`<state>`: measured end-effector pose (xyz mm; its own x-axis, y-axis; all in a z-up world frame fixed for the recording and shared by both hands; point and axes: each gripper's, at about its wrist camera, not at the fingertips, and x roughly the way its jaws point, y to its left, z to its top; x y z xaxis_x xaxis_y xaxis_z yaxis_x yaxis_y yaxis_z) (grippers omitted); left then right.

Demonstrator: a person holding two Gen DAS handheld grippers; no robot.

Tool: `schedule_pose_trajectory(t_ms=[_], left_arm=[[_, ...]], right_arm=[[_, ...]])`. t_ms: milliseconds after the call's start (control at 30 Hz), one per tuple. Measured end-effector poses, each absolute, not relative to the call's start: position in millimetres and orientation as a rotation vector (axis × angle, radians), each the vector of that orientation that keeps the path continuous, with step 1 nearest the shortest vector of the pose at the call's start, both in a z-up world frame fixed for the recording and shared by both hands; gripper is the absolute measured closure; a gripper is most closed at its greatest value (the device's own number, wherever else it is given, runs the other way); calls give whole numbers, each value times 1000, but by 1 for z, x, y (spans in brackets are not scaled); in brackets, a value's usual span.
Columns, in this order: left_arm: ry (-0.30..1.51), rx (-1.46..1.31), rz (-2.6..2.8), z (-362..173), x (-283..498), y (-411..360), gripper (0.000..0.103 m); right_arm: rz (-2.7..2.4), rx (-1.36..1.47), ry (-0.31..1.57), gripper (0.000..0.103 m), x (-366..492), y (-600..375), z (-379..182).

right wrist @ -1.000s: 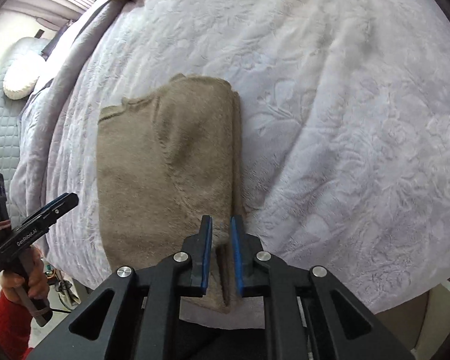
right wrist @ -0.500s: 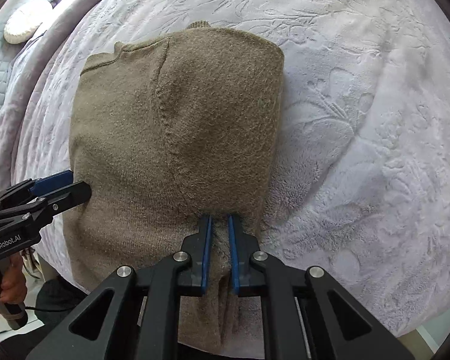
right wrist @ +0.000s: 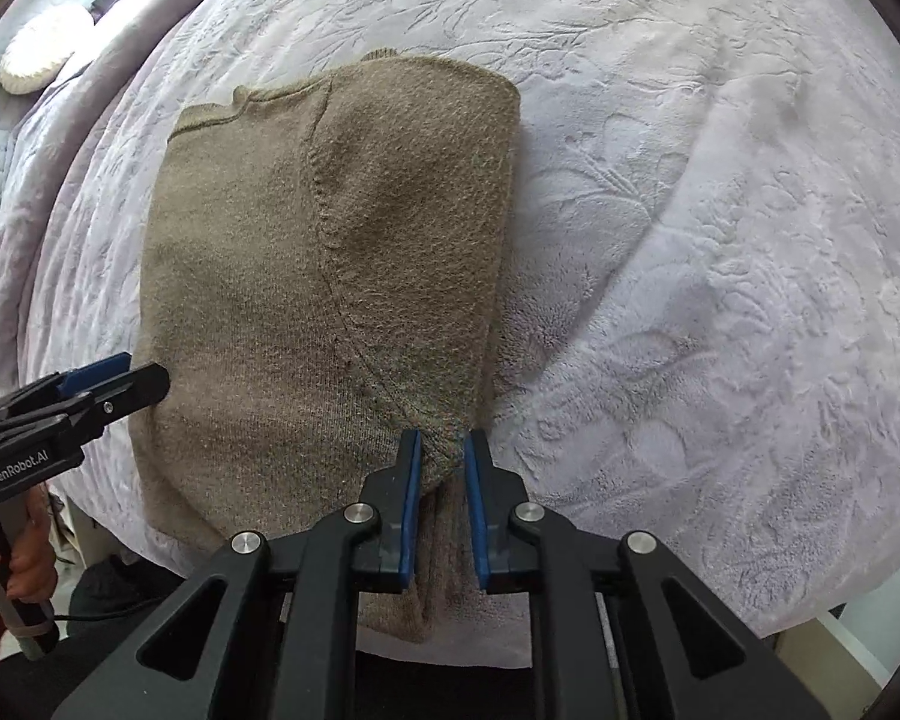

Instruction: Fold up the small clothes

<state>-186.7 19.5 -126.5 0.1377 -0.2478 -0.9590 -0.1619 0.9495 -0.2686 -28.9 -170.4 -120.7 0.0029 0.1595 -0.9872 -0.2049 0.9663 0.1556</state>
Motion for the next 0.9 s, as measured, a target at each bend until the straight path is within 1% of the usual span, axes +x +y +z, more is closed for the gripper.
schedule_pose_trajectory(t_ms=[400,633,767,800,833,867,900], left_arm=[[1442,-339,-60,-119,-195,31,36],[1440,-288,-26,-109,-201,37,36],[1443,-287,2,-106,-204,41,36],[1437,-284,12,-105,-205,42,32],[1431,-280,22,-103,-205,44,14],[1422,-279,32,-101,-206,46,1],[1414,-278,43,-99,-207,47,1]], right_arm=[[208,-30,1564,87,-48,-191,-107],[200,-35,1558,87,-46,-183,-104],[211,-39,1555,82,-45,-178,-101],[213,-39,1553,81,-44,-176,-101],[214,-39,1551,80,-43,-175,-100],[214,-39,1549,76,-42,-173,-99],[213,-37,1547,69,-42,-171,-98]])
